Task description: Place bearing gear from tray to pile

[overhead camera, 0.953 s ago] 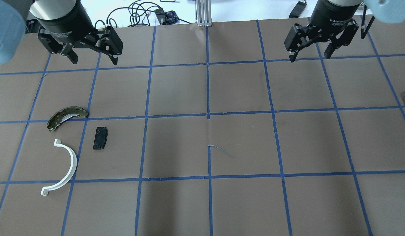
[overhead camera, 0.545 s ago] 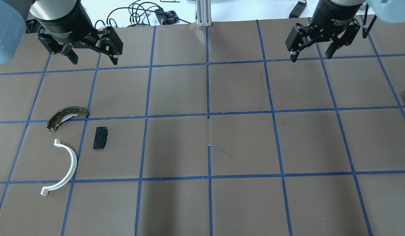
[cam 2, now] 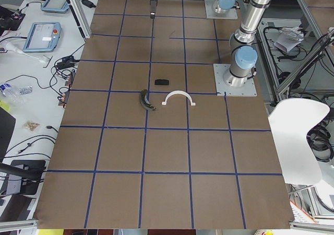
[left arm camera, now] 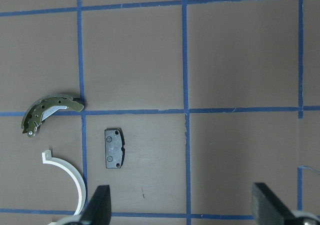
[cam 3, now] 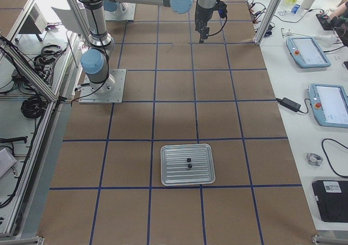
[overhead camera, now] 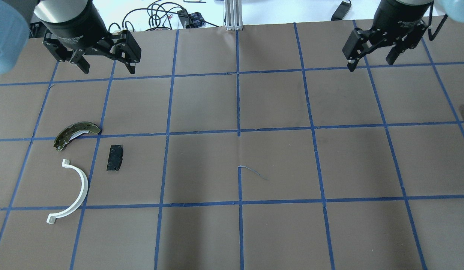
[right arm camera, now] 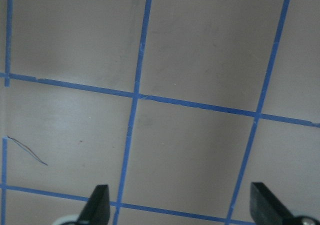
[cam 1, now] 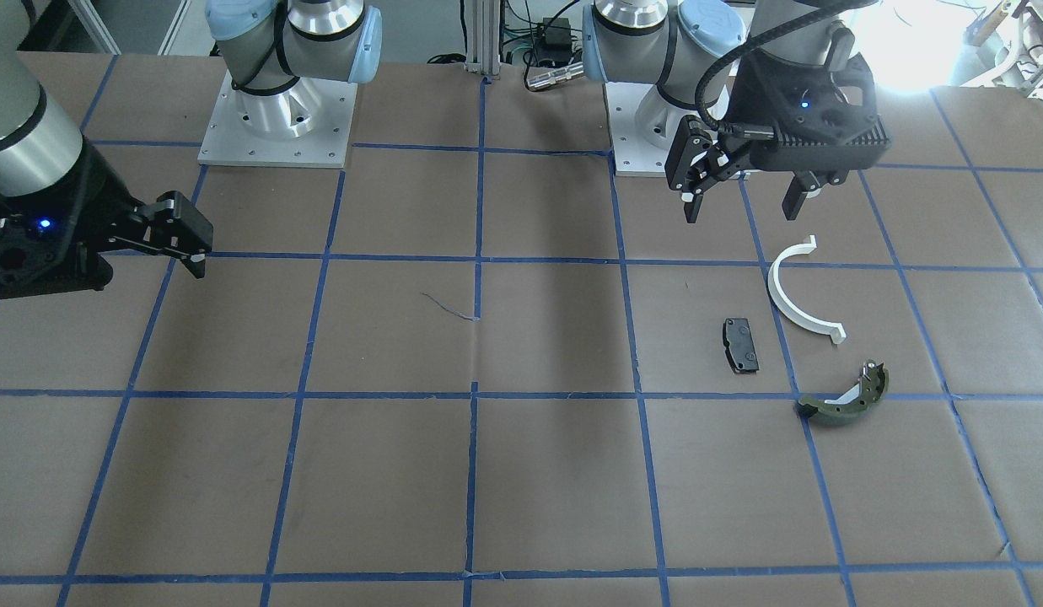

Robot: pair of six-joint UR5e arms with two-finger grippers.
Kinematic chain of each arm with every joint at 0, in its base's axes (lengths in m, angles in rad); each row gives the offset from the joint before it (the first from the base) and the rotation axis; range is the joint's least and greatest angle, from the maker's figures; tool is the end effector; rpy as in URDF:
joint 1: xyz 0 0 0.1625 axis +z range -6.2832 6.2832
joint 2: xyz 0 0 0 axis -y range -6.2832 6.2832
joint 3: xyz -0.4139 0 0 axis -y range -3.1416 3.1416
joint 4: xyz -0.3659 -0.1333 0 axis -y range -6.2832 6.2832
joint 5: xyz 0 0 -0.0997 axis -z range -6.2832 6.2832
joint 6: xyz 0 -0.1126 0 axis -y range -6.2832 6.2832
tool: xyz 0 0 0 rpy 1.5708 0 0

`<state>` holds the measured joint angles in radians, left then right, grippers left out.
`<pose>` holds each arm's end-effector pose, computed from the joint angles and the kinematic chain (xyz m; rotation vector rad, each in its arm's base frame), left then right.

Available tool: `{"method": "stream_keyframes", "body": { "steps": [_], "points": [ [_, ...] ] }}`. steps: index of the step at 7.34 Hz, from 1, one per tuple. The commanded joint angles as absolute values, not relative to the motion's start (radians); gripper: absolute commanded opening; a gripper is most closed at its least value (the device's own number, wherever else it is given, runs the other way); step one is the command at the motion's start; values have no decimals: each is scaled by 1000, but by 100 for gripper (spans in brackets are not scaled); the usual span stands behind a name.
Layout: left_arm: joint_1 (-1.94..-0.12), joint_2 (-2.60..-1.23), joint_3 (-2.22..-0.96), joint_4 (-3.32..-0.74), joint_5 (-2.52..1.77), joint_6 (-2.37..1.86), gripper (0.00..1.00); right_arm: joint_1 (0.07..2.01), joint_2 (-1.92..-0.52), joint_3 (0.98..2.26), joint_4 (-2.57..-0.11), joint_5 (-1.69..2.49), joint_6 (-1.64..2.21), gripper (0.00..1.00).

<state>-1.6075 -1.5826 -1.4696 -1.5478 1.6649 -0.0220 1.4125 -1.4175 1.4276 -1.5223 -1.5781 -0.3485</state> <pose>-0.1403 -0.4761 0.5088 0.0143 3.0459 -0.1755 0.0485 -0.5364 0.4496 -0.2978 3.1184 0.0917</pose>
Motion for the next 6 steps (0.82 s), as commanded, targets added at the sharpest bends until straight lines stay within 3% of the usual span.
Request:
{"method": "stream_keyframes", "body": {
  "steps": [1, 4, 6],
  "points": [
    [-1608, -1585, -1468, -1549, 1664, -25, 100, 1239, -1411, 1434, -1519, -1591, -641, 100],
    [-1608, -1583, -1470, -1549, 1663, -23, 100, 943, -1359, 1489, -1558, -1589, -996, 100],
    [-1608, -1583, -1471, -1548, 1661, -21, 100, 840, -1217, 1528, -1859, -1673, -1258, 100]
  ]
}}
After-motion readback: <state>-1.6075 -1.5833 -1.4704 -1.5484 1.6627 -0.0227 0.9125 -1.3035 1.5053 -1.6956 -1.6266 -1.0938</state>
